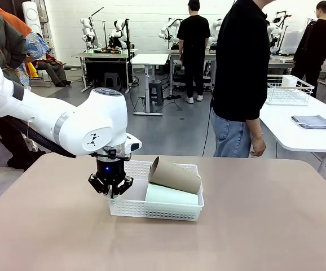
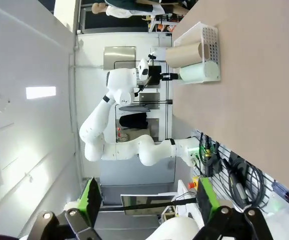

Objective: Clean and organize the cups into the basket.
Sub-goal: Move the Organizing basket back to the left side of the table.

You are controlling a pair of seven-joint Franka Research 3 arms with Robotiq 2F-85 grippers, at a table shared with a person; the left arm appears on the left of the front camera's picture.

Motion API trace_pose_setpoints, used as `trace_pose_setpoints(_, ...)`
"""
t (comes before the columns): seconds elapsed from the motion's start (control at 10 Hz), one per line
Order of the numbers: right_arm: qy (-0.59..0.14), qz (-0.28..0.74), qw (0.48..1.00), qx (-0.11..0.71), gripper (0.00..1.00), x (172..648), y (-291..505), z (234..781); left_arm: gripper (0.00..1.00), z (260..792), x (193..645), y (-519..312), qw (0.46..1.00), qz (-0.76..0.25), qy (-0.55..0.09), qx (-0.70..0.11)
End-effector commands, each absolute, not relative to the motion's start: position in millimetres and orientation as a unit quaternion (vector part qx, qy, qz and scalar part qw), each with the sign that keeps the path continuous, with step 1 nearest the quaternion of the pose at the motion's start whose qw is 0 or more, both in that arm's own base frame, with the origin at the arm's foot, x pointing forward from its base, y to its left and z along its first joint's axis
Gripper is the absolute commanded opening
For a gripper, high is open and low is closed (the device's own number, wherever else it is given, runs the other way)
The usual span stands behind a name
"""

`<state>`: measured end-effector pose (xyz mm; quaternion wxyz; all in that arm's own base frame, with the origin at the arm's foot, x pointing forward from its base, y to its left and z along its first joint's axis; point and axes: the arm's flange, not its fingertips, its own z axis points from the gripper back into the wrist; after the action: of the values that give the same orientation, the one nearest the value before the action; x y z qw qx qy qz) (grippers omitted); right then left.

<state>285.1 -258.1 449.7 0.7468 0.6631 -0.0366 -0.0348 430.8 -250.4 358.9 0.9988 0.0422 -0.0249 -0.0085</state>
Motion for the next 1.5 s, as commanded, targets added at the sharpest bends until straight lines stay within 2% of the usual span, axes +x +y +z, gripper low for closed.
trace_pose_setpoints(0.0, -0.035, -0.038, 0.728, 0.684, 1.0, 272.0, -252.6, 437.8, 0.0, 359.9, 429.8, -250.0, 0.998, -0.015, -0.031, 0.049)
trace_pose_setpoints(0.8, -0.035, -0.038, 0.728, 0.684, 1.0, 272.0, -252.6, 437.8, 0.0, 359.9, 429.8, -250.0, 0.998, -0.015, -0.031, 0.049)
trace_pose_setpoints(0.9, -0.035, -0.038, 0.728, 0.684, 1.0, 272.0, -252.6, 437.8, 0.05, 358.9, 430.8, -250.4, 0.999, -0.009, -0.025, 0.042)
trace_pose_setpoints(1.0, -0.035, -0.038, 0.728, 0.684, 1.0, 272.0, -252.6, 437.8, 0.05, 358.7, 437.7, -213.8, 0.997, -0.009, -0.027, 0.074)
trace_pose_setpoints(1.3, -0.035, -0.038, 0.728, 0.684, 1.0, 272.0, -252.6, 437.8, 0.05, 380.2, 438.6, -99.6, 0.997, 0.033, -0.037, 0.053)
trace_pose_setpoints(1.4, -0.035, -0.038, 0.728, 0.684, 1.0, 272.0, -252.6, 437.8, 0.05, 384.7, 433.2, -68.3, 0.996, 0.03, -0.033, 0.071)
